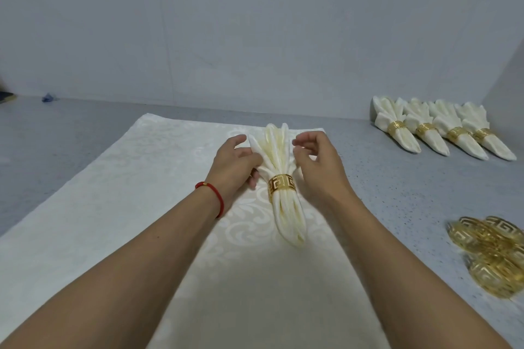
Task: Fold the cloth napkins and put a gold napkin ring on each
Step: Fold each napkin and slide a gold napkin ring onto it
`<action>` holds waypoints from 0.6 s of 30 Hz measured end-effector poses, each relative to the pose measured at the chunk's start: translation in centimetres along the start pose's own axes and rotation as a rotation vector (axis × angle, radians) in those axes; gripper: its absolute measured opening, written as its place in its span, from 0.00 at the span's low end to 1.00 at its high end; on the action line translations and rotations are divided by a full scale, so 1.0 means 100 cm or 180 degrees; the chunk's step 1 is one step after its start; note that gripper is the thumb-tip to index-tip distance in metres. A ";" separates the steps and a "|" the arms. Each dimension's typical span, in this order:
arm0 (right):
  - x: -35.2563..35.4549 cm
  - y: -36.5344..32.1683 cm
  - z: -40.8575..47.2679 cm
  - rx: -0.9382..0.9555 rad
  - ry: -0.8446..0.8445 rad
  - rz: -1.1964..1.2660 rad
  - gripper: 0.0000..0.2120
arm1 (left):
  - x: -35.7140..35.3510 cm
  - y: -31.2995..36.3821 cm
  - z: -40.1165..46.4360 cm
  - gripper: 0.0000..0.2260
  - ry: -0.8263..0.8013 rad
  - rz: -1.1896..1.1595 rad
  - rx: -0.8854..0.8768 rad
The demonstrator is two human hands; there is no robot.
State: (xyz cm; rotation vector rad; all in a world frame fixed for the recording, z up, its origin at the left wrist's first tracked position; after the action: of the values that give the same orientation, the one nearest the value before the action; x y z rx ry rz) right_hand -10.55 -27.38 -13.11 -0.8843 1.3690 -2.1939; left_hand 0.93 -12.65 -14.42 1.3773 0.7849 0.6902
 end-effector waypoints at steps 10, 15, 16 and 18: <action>0.012 0.021 0.009 -0.0770 0.0362 -0.0181 0.14 | 0.000 0.003 -0.004 0.26 0.0174 0.0273 -0.0247; 0.013 0.014 0.004 -0.0666 0.0302 -0.0658 0.19 | 0.001 -0.001 -0.002 0.25 0.0206 0.0476 -0.0211; 0.014 0.007 0.002 -0.0522 0.0339 -0.0798 0.20 | 0.001 -0.001 -0.003 0.27 0.0197 0.0455 -0.0197; 0.017 -0.014 -0.006 -0.0224 0.0436 -0.1226 0.19 | 0.001 -0.001 -0.003 0.29 0.0178 0.0399 -0.0175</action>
State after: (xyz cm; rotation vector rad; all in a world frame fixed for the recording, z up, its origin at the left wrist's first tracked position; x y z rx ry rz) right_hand -12.24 -27.47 -11.54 -1.1203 1.4438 -2.5460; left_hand 0.70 -12.43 -14.56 1.3706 0.7229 0.8453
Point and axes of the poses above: each hand's wrist, its own z-axis towards the middle knuckle, its own x-axis out of the back of the hand, y = z × x, the point moved 5 cm from there along z, towards the middle knuckle, and after that the axes turned 2 degrees about -y, right-handed, at the moved point
